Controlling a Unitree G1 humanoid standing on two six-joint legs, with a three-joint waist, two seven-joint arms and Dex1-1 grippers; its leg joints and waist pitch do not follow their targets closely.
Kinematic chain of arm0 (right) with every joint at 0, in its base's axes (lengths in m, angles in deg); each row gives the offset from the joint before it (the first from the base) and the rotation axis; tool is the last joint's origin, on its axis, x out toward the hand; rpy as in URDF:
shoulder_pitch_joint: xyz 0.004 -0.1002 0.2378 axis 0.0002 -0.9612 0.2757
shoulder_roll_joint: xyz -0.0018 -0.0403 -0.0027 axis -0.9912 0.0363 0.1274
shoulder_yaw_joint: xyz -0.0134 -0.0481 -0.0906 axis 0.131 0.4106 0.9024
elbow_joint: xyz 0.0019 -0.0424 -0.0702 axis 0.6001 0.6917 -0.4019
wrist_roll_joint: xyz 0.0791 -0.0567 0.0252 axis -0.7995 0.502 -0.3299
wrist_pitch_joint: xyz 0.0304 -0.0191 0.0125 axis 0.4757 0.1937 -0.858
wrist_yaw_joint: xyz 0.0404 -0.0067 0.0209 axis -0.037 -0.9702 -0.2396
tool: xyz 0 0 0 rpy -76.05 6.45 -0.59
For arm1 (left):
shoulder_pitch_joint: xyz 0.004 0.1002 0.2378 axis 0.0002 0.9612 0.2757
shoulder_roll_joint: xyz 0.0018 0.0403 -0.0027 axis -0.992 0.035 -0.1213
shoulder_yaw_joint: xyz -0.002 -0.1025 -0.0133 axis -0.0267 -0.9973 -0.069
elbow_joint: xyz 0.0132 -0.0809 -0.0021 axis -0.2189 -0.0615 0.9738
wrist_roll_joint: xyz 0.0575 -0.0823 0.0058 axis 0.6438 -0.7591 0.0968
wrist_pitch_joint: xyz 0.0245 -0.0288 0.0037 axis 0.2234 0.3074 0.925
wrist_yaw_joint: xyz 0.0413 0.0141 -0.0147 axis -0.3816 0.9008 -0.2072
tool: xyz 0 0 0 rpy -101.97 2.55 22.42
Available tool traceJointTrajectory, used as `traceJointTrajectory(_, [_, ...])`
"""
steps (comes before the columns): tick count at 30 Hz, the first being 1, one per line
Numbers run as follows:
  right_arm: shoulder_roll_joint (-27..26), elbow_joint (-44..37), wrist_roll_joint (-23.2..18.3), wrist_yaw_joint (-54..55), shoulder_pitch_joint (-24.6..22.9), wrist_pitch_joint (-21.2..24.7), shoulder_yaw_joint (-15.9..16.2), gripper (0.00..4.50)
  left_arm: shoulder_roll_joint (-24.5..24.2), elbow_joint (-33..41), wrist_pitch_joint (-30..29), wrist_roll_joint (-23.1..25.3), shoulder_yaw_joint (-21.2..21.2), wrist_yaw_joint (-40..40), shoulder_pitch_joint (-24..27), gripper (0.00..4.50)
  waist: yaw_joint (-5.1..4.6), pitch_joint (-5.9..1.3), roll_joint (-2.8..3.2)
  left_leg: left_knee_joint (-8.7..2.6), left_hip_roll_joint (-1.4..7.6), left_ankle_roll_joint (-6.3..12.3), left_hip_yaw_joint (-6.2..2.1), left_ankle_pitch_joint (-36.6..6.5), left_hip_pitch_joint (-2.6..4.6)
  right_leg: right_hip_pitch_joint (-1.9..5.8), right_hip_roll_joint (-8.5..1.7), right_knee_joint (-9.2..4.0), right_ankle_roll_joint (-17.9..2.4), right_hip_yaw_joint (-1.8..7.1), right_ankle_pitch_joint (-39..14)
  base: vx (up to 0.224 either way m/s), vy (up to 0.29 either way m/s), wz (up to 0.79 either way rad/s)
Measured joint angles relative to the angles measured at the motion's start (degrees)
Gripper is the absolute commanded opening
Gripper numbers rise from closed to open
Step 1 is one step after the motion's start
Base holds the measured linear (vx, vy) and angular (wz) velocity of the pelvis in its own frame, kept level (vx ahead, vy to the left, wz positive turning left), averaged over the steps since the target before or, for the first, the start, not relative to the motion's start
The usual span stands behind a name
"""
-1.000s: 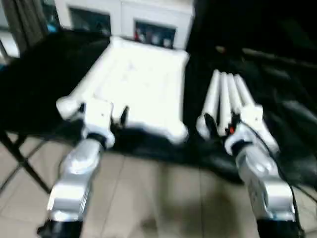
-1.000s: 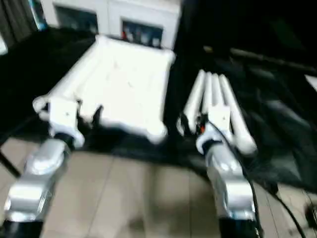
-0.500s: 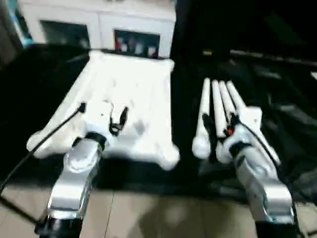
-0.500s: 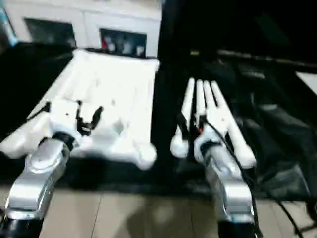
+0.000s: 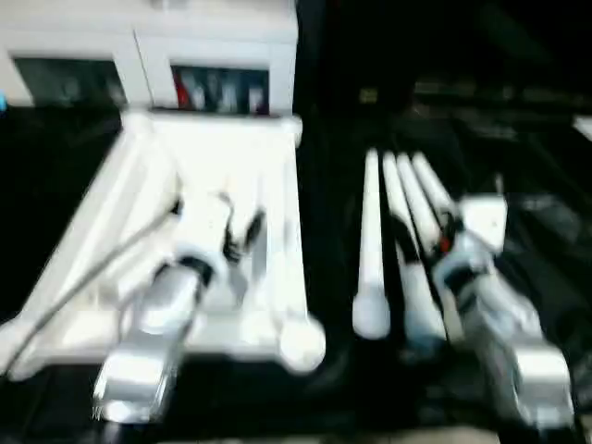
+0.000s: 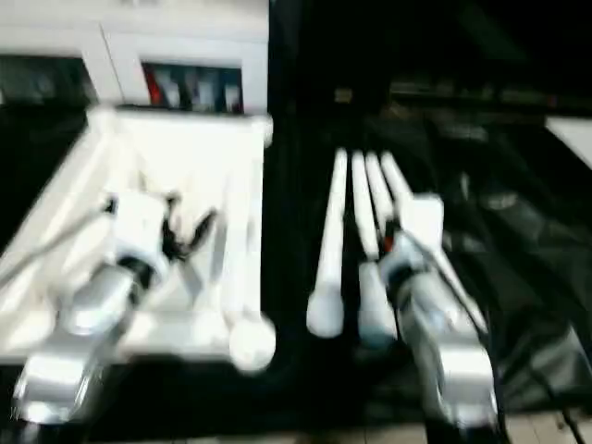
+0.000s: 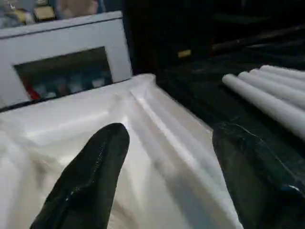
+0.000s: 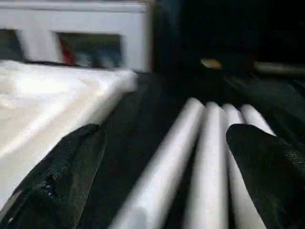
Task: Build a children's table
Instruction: Rotate table base
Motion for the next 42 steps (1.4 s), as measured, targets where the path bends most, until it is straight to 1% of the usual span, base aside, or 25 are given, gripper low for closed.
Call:
traceJointTrajectory(1, [1.3,0.0,-0.6,-2.0,0.3,-0.1,0.7,4.50,-1.2,0.0,0.0,-0.7,0.0,-2.0,0.2,3.60,0.00,0.15,0.23,-0.05,0.46,0.02,0.13,0.1,0.01,0.21,-0.02,-0.56,-0.4,-0.23,-0.1,-0.069,-0.061,0.04])
traceJointTrajectory(2, [2.9,0.2,-0.9,-3.9,0.6,-0.1,1.3,4.50,-2.5,0.0,0.0,-1.3,0.1,-4.3,0.3,3.70,0.10,0.27,0.41,-0.22,0.95,0.02,0.64,0.3,0.14,0.28,-0.14,-0.73,-0.5,-0.28,0.0,-0.030,-0.030,0.18])
traceJointTrajectory(3, [4.6,0.7,-1.0,-5.8,1.0,-0.1,1.5,4.50,-4.0,0.0,-0.1,-1.8,0.6,-6.7,0.6,3.70,0.09,0.45,0.59,-0.53,1.35,0.26,1.69,0.5,0.37,0.41,-0.40,-0.65,-0.5,-0.15,0.0,-0.030,-0.030,0.18])
traceJointTrajectory(4, [5.9,1.5,-1.1,-7.2,1.7,-0.1,1.5,4.50,-4.7,0.0,-0.2,-1.9,1.2,-8.1,0.7,3.92,0.08,0.57,0.64,-0.86,1.62,0.31,2.55,0.9,0.67,0.54,-0.61,-0.62,-0.5,0.01,0.0,-0.074,-0.017,0.13])
traceJointTrajectory(6, [7.5,2.9,-1.3,-9.6,2.9,-0.1,1.1,4.50,-5.3,0.0,-0.3,-2.0,3.3,-10.7,0.5,4.03,-0.05,0.74,0.43,-1.34,1.99,0.39,3.86,1.0,1.05,0.67,-1.12,-0.60,0.0,0.03,-0.3,-0.073,-0.015,0.09])
traceJointTrajectory(7, [7.7,3.5,-1.3,-10.1,3.3,-0.1,1.1,4.50,-5.4,0.0,-0.3,-2.0,4.0,-11.2,0.4,4.03,-0.08,0.79,0.36,-1.39,2.07,0.39,4.06,1.0,1.17,0.66,-1.15,-0.61,0.0,0.06,-0.3,0.000,0.000,0.00])
traceJointTrajectory(8, [7.8,4.1,-1.3,-10.7,3.9,-0.1,1.1,4.50,-5.3,-0.1,-0.3,-2.0,4.8,-11.7,0.3,4.07,-0.15,0.80,0.34,-1.41,2.23,0.37,4.26,1.0,1.06,0.60,-1.16,-0.63,0.0,0.05,-0.3,0.000,0.000,0.00])
traceJointTrajectory(9, [8.3,4.9,-1.4,-12.0,4.5,-0.1,1.1,4.50,-5.8,-1.1,-0.1,-1.6,5.8,-12.6,-0.5,4.40,-0.19,0.81,0.28,-1.45,2.42,0.46,4.45,1.4,0.78,0.54,-1.15,-0.57,0.0,-0.03,-0.3,0.000,0.000,0.00])
traceJointTrajectory(12, [10.4,8.1,-2.3,-16.2,7.3,-0.1,1.2,4.50,-8.6,-4.3,0.9,-1.6,7.0,-16.8,-3.4,4.40,-0.24,0.82,0.34,-1.68,2.55,0.31,4.69,2.3,0.67,0.29,-1.15,-0.47,0.0,-0.02,-0.1,0.000,0.000,0.00])
traceJointTrajectory(14, [11.4,8.7,-2.5,-18.2,8.3,-0.1,1.3,4.50,-10.6,-4.6,0.9,-2.2,7.0,-19.9,-4.6,4.40,-0.32,0.80,0.38,-1.86,2.55,0.35,4.83,2.4,0.69,0.22,-1.16,-0.51,0.0,0.05,0.1,0.000,0.000,0.00])
traceJointTrajectory(18, [14.0,10.0,-2.6,-23.6,10.4,-0.1,4.4,4.50,-17.5,-3.7,-2.1,-5.2,8.6,-30.5,-5.3,4.40,-0.44,0.78,0.47,-2.23,2.60,0.34,4.94,2.4,0.67,0.00,-1.13,-0.44,-0.4,0.02,0.3,0.000,0.000,0.00])
traceJointTrajectory(20, [14.8,10.7,-2.6,-26.6,11.6,-0.1,6.0,4.50,-21.8,-2.9,-3.4,-6.8,8.9,-35.8,-5.0,4.12,-0.40,0.80,0.16,-2.48,2.66,0.33,5.04,2.5,0.60,-0.22,-1.10,-0.37,-0.5,0.00,0.2,0.000,0.000,0.00])
traceJointTrajectory(21, [15.0,10.7,-3.1,-28.7,12.0,0.1,6.8,4.50,-24.7,-2.0,-3.5,-7.5,8.8,-38.3,-4.7,4.03,-0.31,0.75,-0.65,-2.71,2.66,0.46,5.13,2.6,0.61,-0.40,-1.10,-0.20,-0.7,0.01,0.1,0.000,0.000,0.00])
traceJointTrajectory(23, [15.4,10.7,-3.5,-31.0,12.5,0.2,7.8,4.50,-25.7,-1.5,-3.5,-8.0,7.8,-39.7,-4.5,3.95,0.11,0.71,-1.34,-2.74,2.74,0.44,5.09,2.7,0.62,-0.42,-1.07,-0.16,-0.8,-0.11,0.0,0.000,0.000,0.00])
traceJointTrajectory(24, [15.4,10.6,-3.6,-32.2,12.9,0.3,8.4,4.50,-25.9,-0.6,-3.5,-8.7,7.5,-40.3,-3.7,3.72,0.18,0.73,-1.68,-2.74,2.74,0.44,5.14,2.7,0.60,-0.43,-1.08,-0.19,-0.8,-0.07,0.0,0.000,0.000,0.00])
traceJointTrajectory(27, [16.1,10.4,-3.6,-33.4,12.7,0.3,10.2,4.50,-26.7,2.9,-4.6,-11.4,6.9,-42.3,-0.7,3.52,0.70,0.75,-2.15,-2.70,2.74,0.41,5.23,2.7,0.69,-0.46,-1.12,-0.30,-0.8,-0.06,0.0,0.000,0.000,0.00])
traceJointTrajectory(28, [16.2,10.2,-3.6,-33.4,12.5,0.4,10.3,4.50,-27.7,4.0,-5.2,-12.1,6.9,-43.2,0.2,3.41,0.83,0.76,-2.13,-2.68,2.73,0.35,5.26,2.6,0.68,-0.47,-1.14,-0.29,-0.8,-0.03,0.0,0.000,0.000,0.00])
traceJointTrajectory(30, [16.9,10.1,-3.6,-33.9,12.1,0.7,10.3,4.50,-30.5,6.1,-6.8,-13.6,6.9,-45.6,1.4,3.41,1.12,0.77,-2.13,-2.68,2.74,0.17,5.35,2.6,0.72,-0.43,-1.16,-0.26,-0.8,0.00,0.0,0.000,0.000,0.00])
traceJointTrajectory(31, [17.2,10.1,-3.6,-34.0,12.0,0.8,10.2,4.50,-30.7,6.4,-7.0,-13.7,6.8,-46.1,1.5,3.15,1.22,0.77,-2.12,-2.68,2.75,0.16,5.38,2.6,0.73,-0.40,-1.17,-0.24,-0.8,0.03,0.0,0.000,0.000,0.00])
traceJointTrajectory(34, [18.4,7.6,-4.2,-35.3,10.2,1.9,10.2,4.50,-32.7,7.8,-8.1,-14.0,8.0,-48.5,1.4,3.04,1.28,0.80,-2.06,-2.68,2.86,0.04,5.41,2.7,0.73,-0.33,-1.16,-0.19,-0.8,0.02,0.0,0.000,0.000,0.00])
traceJointTrajectory(36, [19.3,6.6,-4.5,-35.8,9.5,2.5,10.1,4.50,-33.2,7.8,-8.4,-13.6,8.7,-49.2,1.1,2.83,1.11,0.84,-1.99,-2.68,2.87,0.03,5.48,2.7,0.75,-0.23,-1.16,-0.09,-0.7,0.08,0.0,0.000,0.000,0.00])
traceJointTrajectory(38, [21.8,2.1,-5.6,-37.6,6.4,4.0,10.3,4.50,-34.7,7.8,-7.6,-10.2,11.9,-49.8,-0.7,2.64,1.37,0.89,-1.70,-2.68,3.04,-0.02,5.42,2.7,0.77,-0.07,-1.07,-0.23,-0.7,-0.03,0.0,0.000,0.000,0.00])
traceJointTrajectory(39, [23.0,-0.1,-6.4,-39.0,4.4,4.7,10.4,4.50,-35.3,7.3,-7.2,-8.1,13.3,-49.8,-0.9,2.59,1.29,0.88,-1.35,-2.68,3.10,-0.02,5.47,2.7,0.89,0.11,-1.04,-0.32,-0.7,-0.01,-0.1,0.000,0.000,0.00])
traceJointTrajectory(40, [23.7,-1.1,-7.0,-39.8,3.3,5.3,10.6,4.50,-35.2,6.7,-6.9,-7.1,14.0,-49.8,-1.2,2.59,1.15,0.84,-1.03,-2.68,3.08,-0.01,5.51,2.7,0.88,0.12,-1.05,-0.35,-0.7,0.04,-0.1,0.000,0.000,0.00])
traceJointTrajectory(42, [24.4,-1.6,-7.3,-40.6,1.9,6.0,11.3,4.50,-34.2,5.8,-6.4,-6.2,15.3,-49.6,-2.5,2.36,0.99,0.68,-0.48,-2.67,3.07,-0.01,5.53,2.7,0.85,0.11,-1.06,-0.35,-0.7,0.04,-0.1,0.000,0.000,0.00])
